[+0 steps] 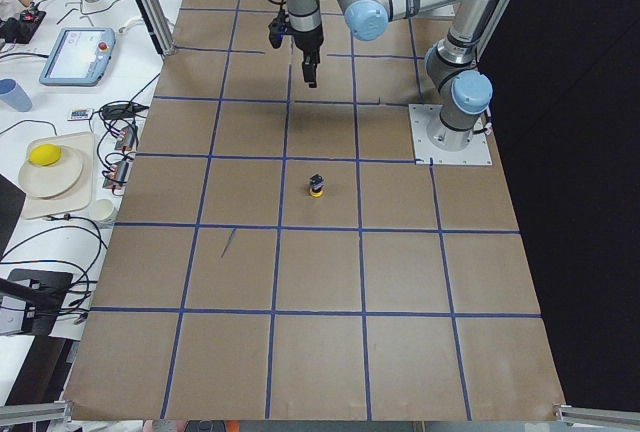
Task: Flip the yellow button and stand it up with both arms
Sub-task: 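Lower the left gripper onto the yellow button and close on its base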
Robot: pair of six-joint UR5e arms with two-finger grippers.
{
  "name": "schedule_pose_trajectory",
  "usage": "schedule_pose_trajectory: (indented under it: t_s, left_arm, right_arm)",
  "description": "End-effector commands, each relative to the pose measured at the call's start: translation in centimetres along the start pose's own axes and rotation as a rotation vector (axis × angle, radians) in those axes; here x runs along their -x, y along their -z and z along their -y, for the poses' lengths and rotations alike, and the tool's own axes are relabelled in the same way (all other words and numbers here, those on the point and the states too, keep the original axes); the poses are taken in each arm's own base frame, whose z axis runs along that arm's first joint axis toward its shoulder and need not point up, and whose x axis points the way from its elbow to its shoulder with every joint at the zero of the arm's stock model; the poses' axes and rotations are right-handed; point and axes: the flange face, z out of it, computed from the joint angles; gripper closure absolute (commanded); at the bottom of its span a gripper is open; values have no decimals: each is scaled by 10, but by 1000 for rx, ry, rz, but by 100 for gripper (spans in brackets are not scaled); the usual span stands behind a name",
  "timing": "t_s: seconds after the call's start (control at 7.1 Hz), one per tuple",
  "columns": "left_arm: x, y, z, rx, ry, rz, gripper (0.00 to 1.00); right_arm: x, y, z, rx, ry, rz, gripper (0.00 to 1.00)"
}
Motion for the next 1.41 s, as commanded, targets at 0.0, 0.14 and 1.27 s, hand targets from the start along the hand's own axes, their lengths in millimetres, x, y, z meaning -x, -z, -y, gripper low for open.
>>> schedule_pose_trajectory:
  t_s: [0.0,0.14,1.27]
  left_arm:
    - [121,-59,-15,-63,-108,16,2]
    - [146,-75,-9,-107,-239,69,2]
    - [173,-142,6,-116,-812,163,2]
  right_arm:
    - [0,-2,0,-3,-3,-3,0]
    - [0,-2,0,-4,-4,-3,0]
    - [0,-2,0,-7,-6,-2,0]
